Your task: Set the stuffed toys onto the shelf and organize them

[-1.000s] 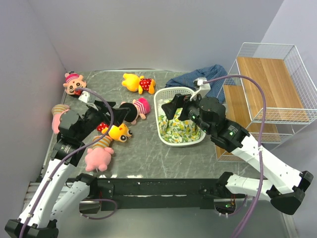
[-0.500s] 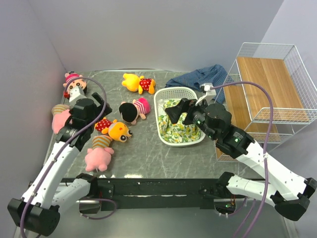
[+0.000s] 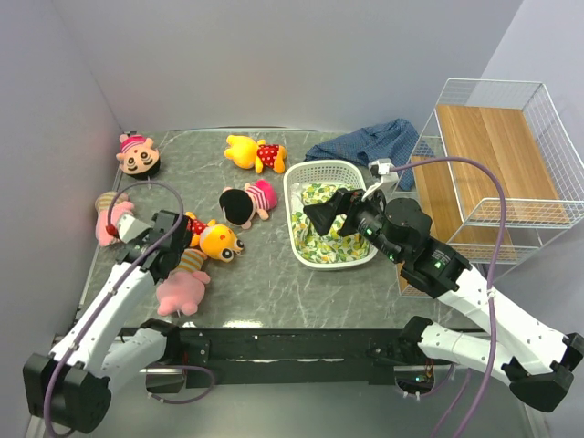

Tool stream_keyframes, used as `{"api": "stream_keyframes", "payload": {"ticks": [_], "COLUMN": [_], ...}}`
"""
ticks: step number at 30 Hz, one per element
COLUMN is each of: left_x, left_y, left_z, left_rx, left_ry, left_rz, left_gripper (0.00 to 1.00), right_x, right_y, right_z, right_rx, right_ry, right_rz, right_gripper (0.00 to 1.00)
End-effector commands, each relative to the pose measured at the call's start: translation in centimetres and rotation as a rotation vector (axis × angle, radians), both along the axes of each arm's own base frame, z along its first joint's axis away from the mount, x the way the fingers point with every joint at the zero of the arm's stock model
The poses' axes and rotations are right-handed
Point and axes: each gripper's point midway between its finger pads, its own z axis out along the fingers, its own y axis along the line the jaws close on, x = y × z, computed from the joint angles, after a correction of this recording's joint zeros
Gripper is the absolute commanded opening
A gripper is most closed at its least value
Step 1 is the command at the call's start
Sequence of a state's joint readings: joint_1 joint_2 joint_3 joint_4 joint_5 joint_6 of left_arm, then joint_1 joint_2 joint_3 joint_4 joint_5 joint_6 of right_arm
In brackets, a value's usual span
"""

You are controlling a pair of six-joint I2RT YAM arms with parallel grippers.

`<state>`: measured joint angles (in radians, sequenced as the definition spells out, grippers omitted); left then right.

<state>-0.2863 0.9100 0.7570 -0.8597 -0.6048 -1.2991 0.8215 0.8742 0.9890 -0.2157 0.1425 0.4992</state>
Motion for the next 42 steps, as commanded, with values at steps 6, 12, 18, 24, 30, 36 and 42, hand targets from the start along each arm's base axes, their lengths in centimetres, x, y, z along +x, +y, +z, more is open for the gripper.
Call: {"api": "stream_keyframes", "payload": {"ticks": [6,12,18,24,30,36,42], "left_x": [-3.6,-4.4,-5.1,-4.9,-4.5,-4.5,-4.2], "left_y": [0.6,0.0,0.0,0.0,0.9,2.1,1.0], "left_z": [-5.5,-7.4,-8.2,-7.8,-5.4,-0.7,0.9], "left_rx": [-0.086,-0.171,-0.209,-0.218,-0.178,-0.159,-0.229], "left_ry": [0.138,0.095,0.066,0.041,-0.003,-0.113,-0.150], "left_rz": [0.225,0.252,0.278,0.277,0.287,0.322,0.271], "left_gripper": [0.89,0.79,0.63,0.28,0.01,0.01,0.07], "right_x": [-0.2,-0.1,0.0,0.1,0.1,-0.9,-0.9], "right_y": [0.6,0.6,0.9,1.2,1.3,2.1,2.2], "right_z": [0.4,0.2,-0.1,-0.3,-0.4,-0.1,0.0], "right_rx": [0.016,0.005,-0.002,-0.009,-0.016,-0.039,-0.030], "right_ry": [-0.025,-0.024,-0.014,-0.002,-0.002,-0.025,-0.022], "right_rz": [0.035,0.033,0.040,0.045,0.047,0.136,0.136], "right_gripper": [1.00,1.00,1.00,1.00,1.00,1.00,1.00]}}
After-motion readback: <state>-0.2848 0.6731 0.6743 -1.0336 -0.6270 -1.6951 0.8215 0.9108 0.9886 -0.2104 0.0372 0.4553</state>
